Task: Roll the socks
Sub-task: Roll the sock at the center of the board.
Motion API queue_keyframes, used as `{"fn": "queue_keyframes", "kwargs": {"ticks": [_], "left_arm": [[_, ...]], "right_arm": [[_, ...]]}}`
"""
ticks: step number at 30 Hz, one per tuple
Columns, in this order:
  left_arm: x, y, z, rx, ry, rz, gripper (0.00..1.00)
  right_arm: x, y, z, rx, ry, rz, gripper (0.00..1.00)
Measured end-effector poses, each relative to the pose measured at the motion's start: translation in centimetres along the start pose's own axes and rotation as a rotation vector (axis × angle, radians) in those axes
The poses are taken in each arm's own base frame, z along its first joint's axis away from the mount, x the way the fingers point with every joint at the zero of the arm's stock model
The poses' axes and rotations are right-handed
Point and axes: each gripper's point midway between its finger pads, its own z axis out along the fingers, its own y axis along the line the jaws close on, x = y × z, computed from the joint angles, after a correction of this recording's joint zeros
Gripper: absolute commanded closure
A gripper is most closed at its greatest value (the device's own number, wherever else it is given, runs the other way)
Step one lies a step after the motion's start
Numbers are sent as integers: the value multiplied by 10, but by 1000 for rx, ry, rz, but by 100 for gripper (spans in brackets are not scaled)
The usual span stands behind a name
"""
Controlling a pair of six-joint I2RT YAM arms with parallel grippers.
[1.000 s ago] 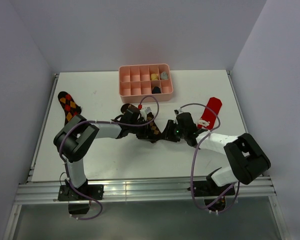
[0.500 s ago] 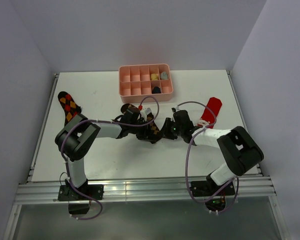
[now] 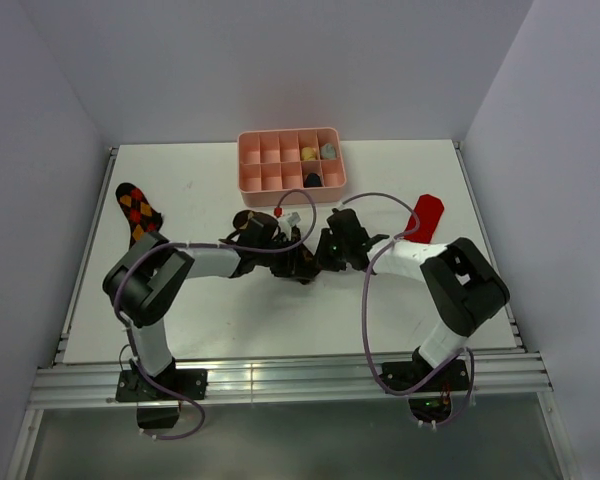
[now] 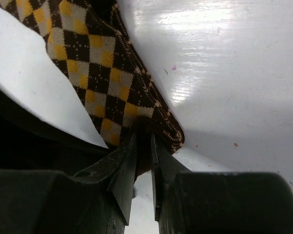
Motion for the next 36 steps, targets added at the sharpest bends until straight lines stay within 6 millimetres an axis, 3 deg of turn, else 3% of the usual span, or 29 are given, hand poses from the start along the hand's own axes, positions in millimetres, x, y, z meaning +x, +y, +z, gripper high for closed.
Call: {"fn": "queue_keyframes", "kwargs": {"ticks": [7,10,12,15,18,22,30,36], "left_arm": [[-26,-12,-48,-118,-193,139,52],[-34,-32,-64,-167,-311,274,52],[-25,-51,-67,-175,-363,392,52],[2,-68,-61,-171,-388,553,52],[22,-61,-53,-209,-367,674,53],[25,-48,-43,-266,-361,762,59],[19,-42,-33,-308,-382,861,76],[22,-24,-22,-355,-359,881,79]], "right_arm": [[-3,-2,3,49,20,6,75],[-3,-2,3,60,31,8,74],[-3,-2,3,64,36,9,74],[-3,-2,4,71,46,10,74],[-2,-1,4,74,55,11,74],[-2,0,5,72,65,12,73],[0,1,5,62,80,11,73],[1,2,5,61,80,11,73]]}}
